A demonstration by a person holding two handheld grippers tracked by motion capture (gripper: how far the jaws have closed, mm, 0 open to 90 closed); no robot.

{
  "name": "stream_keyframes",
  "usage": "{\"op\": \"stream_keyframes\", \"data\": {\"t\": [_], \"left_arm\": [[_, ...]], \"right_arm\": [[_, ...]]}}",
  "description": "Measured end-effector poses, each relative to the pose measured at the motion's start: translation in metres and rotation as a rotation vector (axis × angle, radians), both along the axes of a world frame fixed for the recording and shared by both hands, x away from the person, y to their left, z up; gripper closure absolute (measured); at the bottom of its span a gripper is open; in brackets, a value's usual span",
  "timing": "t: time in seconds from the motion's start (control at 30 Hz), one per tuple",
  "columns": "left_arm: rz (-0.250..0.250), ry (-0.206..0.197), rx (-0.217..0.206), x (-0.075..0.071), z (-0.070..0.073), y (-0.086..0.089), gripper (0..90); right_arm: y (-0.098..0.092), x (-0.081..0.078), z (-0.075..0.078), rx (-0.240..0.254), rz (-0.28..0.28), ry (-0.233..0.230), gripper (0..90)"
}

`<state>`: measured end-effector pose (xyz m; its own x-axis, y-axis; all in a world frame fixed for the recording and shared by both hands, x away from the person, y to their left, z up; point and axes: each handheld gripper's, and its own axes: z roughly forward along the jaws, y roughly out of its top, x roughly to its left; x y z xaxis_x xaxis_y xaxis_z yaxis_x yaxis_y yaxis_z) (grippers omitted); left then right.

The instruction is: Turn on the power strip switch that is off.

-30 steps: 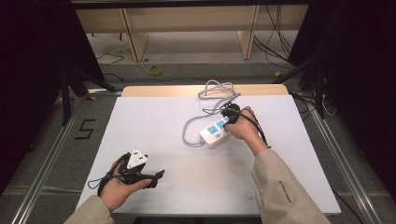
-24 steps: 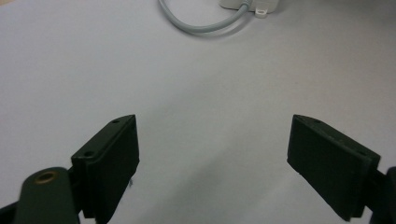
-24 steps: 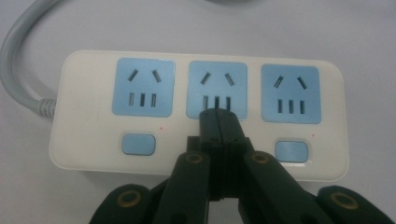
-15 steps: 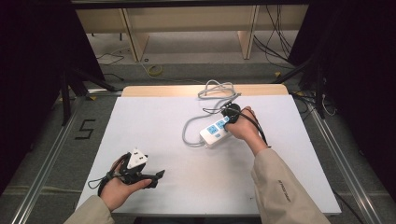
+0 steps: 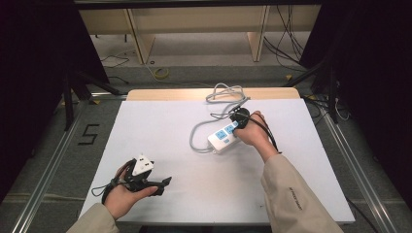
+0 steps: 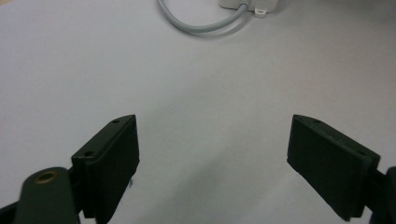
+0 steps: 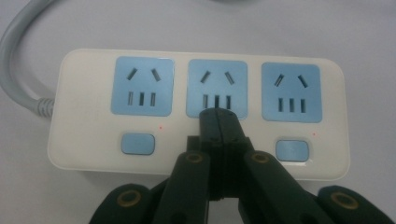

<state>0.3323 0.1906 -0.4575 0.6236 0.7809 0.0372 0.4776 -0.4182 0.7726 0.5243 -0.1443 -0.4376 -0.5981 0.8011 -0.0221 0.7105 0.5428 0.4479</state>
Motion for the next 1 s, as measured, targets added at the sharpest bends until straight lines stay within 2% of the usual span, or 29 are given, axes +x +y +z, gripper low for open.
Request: {"op": "stream_keyframes", "data": {"t": [0.27, 1.0], "left_arm": [[0.000, 0.001, 0.000, 0.0002, -0.0004, 0.0000, 16.7], [-0.003, 0.005, 0.002, 0.0004, -0.0005, 0.0000, 16.8]], "right_arm": [[-0.0021, 0.0002, -0.0003, 0.018, -0.005, 0.003, 90.0], [-0.0011, -0.0001, 0.0014, 0.007, -0.002, 0.000, 90.0]]}}
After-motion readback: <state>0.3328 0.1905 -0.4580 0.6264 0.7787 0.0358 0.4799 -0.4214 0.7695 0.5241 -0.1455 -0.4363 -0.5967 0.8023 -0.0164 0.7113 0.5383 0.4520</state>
